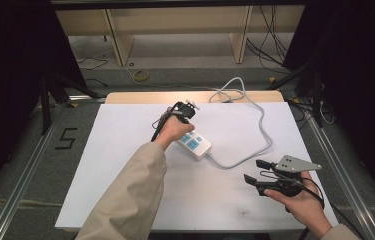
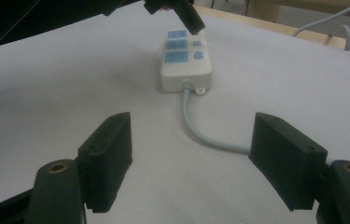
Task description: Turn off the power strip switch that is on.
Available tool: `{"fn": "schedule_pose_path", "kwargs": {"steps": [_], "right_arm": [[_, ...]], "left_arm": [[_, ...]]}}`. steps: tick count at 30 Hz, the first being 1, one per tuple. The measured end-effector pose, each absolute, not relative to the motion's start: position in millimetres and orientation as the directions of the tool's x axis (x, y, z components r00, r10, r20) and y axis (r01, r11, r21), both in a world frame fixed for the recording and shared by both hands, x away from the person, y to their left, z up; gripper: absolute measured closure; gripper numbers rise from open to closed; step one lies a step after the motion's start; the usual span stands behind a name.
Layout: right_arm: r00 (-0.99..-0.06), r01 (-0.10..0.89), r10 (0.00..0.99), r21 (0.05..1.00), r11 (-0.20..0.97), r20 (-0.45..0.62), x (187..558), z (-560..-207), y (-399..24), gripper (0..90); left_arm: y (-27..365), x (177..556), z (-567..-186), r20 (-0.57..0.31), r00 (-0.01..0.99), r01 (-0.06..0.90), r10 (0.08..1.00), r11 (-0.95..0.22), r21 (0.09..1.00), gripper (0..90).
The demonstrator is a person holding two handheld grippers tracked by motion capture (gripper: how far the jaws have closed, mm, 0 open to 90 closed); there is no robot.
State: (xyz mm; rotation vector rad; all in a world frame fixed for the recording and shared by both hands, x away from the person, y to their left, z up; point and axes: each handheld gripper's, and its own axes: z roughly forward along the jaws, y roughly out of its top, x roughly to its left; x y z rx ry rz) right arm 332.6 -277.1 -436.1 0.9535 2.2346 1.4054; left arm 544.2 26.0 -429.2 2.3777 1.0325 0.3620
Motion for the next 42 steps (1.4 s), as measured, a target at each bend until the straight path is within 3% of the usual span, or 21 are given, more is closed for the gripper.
{"fn": "schedule_pose_path", "kwargs": {"steps": [42], "right_arm": [[-0.722,0.368,0.688,0.884,0.288,0.076,332,-437,-278,29.9]], "left_arm": [[18,555,-439,0.061,0.669,0.623,0.74,-0.605,0.496,89.7]]}}
